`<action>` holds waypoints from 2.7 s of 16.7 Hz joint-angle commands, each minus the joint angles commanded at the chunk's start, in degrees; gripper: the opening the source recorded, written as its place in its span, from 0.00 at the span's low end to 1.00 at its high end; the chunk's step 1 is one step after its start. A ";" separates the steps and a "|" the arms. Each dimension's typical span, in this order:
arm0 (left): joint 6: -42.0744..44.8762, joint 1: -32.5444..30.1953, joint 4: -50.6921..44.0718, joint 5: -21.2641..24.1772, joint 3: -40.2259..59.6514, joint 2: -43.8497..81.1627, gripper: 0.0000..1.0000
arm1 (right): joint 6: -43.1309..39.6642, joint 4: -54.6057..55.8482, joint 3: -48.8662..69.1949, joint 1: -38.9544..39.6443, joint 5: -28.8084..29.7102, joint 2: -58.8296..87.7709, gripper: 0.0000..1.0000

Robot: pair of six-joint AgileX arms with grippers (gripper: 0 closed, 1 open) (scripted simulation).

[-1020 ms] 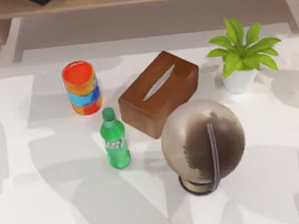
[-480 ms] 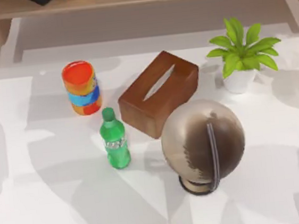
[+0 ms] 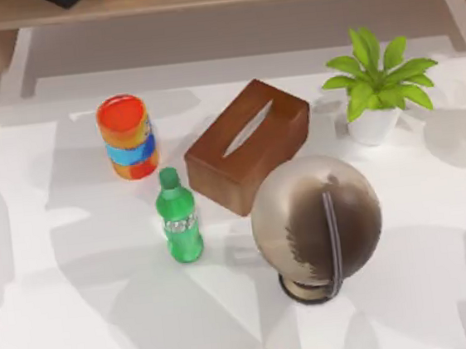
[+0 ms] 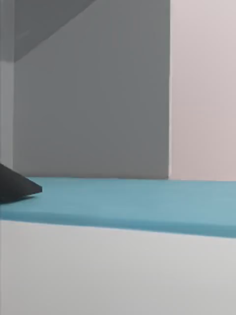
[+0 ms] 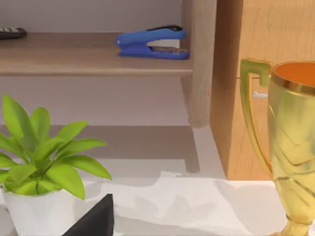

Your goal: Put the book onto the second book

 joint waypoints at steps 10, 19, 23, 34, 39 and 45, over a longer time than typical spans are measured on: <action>29.13 6.92 -2.65 6.70 -7.66 -12.29 0.00 | 0.00 0.00 0.00 0.00 0.00 0.00 1.00; 76.90 22.21 -7.16 15.03 -24.20 -21.44 0.00 | 0.00 0.00 0.00 0.00 0.00 0.00 1.00; 96.11 26.37 -9.20 17.80 -32.44 -20.47 0.00 | 0.00 0.00 0.00 0.00 0.00 0.00 1.00; 118.19 27.46 -11.91 20.34 -43.03 -14.88 0.00 | 0.00 0.00 0.00 0.00 0.00 0.00 1.00; 117.81 26.97 -11.33 19.97 -42.62 -14.21 0.00 | 0.00 0.00 0.00 0.00 0.00 0.00 1.00; 117.67 26.83 -11.13 19.87 -42.51 -13.90 0.15 | 0.00 0.00 0.00 0.00 0.00 0.00 1.00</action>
